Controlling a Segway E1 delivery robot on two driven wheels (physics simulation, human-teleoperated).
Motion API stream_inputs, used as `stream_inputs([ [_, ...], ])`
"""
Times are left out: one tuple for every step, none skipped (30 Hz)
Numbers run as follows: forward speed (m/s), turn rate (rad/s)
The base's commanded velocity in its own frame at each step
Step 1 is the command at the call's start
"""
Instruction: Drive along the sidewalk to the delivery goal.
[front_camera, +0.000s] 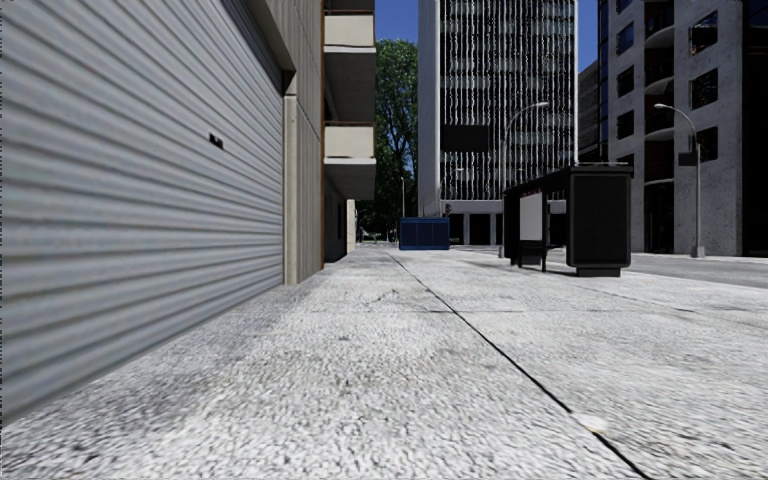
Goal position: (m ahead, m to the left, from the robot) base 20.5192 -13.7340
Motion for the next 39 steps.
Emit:
stream_inputs([
  [2.00, 0.00],
  [2.00, 0.00],
  [2.00, 0.00],
  [2.00, 0.00],
  [2.00, 0.00],
  [2.00, 0.00],
  [2.00, 0.00],
  [2.00, 0.00],
  [2.00, 0.00],
  [2.00, 0.00],
  [2.00, 0.00],
  [2.00, 0.00],
  [2.00, 0.00],
  [2.00, 0.00],
  [2.00, 0.00],
  [2.00, 0.00],
  [2.00, 0.00],
  [2.00, 0.00],
  [2.00, 0.00],
  [2.00, 0.00],
  [2.00, 0.00],
  [2.00, 0.00],
  [2.00, 0.00],
  [2.00, 0.00],
  [2.00, 0.00],
  [2.00, 0.00],
  [2.00, 0.00],
  [2.00, 0.00],
  [2.00, 0.00],
  [2.00, 0.00],
  [2.00, 0.00],
  [2.00, 0.00],
  [2.00, 0.00],
  [2.00, 0.00],
  [2.00, 0.00],
  [2.00, 0.00],
  [2.00, 0.00],
  [2.00, 0.00],
  [2.00, 0.00],
])
